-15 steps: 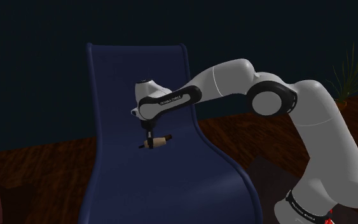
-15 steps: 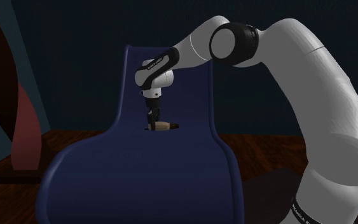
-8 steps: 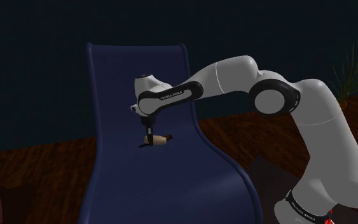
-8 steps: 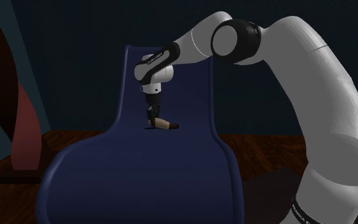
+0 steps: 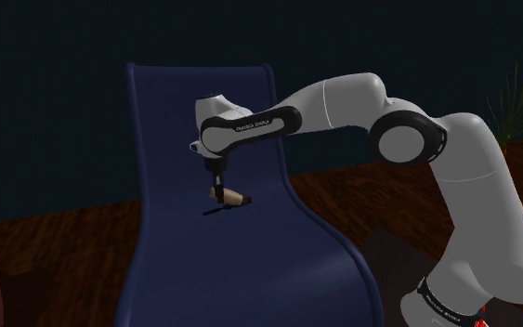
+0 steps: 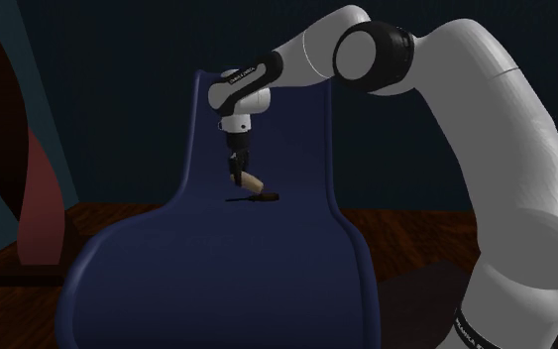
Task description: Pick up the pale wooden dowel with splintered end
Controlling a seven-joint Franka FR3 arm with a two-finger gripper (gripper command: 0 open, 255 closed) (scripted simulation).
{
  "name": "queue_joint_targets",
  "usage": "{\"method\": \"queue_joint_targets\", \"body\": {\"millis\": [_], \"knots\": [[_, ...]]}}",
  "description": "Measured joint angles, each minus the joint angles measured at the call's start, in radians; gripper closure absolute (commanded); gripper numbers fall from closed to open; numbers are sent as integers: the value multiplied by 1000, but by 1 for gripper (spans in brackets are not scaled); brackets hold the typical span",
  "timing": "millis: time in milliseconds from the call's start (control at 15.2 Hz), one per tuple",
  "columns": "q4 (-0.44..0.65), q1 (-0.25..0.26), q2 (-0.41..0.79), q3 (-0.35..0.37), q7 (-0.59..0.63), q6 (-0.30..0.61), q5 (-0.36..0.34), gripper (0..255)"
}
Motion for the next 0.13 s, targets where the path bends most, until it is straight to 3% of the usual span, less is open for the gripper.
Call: {"method": "queue_joint_targets", "body": {"millis": [132], "knots": [[12, 1, -6, 1, 1, -17, 0, 255]]}}
